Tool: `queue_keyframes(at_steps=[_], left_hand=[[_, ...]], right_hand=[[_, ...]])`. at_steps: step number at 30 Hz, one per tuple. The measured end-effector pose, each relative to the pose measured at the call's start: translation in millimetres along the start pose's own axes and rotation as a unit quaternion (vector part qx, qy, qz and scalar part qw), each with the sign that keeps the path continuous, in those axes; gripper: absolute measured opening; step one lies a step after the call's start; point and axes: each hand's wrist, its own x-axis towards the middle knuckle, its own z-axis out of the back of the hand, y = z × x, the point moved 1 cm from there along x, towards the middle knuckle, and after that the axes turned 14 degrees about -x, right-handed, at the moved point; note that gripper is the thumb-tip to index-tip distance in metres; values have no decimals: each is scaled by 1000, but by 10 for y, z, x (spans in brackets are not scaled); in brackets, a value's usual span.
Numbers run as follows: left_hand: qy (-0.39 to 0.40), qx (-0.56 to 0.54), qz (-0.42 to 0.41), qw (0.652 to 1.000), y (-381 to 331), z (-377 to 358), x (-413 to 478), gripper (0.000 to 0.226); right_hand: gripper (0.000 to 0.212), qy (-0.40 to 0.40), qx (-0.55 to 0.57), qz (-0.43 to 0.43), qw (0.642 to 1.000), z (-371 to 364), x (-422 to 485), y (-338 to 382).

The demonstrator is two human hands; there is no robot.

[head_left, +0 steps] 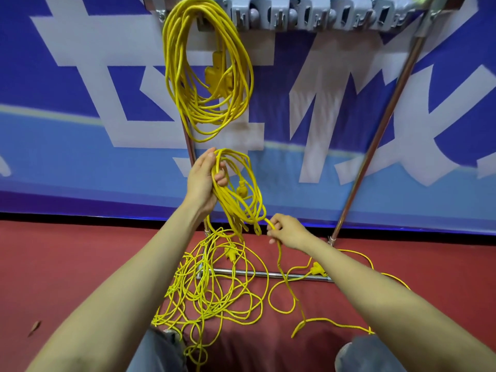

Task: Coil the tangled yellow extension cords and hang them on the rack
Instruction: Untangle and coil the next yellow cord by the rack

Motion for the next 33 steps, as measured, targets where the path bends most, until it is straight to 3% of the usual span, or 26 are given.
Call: queue_keyframes(at_steps=[3,5,8,10,12,17,20,22,24,26,29,33], left_hand=[[42,10,31,999,-156,-38,22,21],[60,13,62,996,-279,-51,48,22],[73,7,106,992,-446,-59,74,22],[89,16,133,987,-508,-65,83,22],[114,28,160,980,-524,-86,75,26],[151,0,178,972,-514,-112,42,30],[144,-10,169,975,-538,-127,65,32],[133,15,166,977,-534,-149,82,31],[128,66,159,977,-509,-172,83,27],[127,120,142,974,-459,-187,68,25],[122,181,104,970,-336,-206,27,26],[86,201,45,975,-149,-189,11,31]], right_hand=[[18,-3,188,-78,979,150,48,-189],[18,-32,220,-126,967,284,81,-388],[23,-94,68,-115,987,426,156,-619],[17,-67,-126,-72,987,450,189,-662],[8,-34,-247,-45,967,430,211,-693],[7,24,-291,-75,953,332,127,-752],[24,-20,-188,-106,976,235,123,-825],[28,-58,-9,-134,989,240,109,-808],[26,-80,173,-144,971,328,79,-691],[24,-111,258,-145,949,481,70,-533],[23,-106,285,-140,942,729,25,-252],[22,-69,207,-97,971,962,-27,86]])
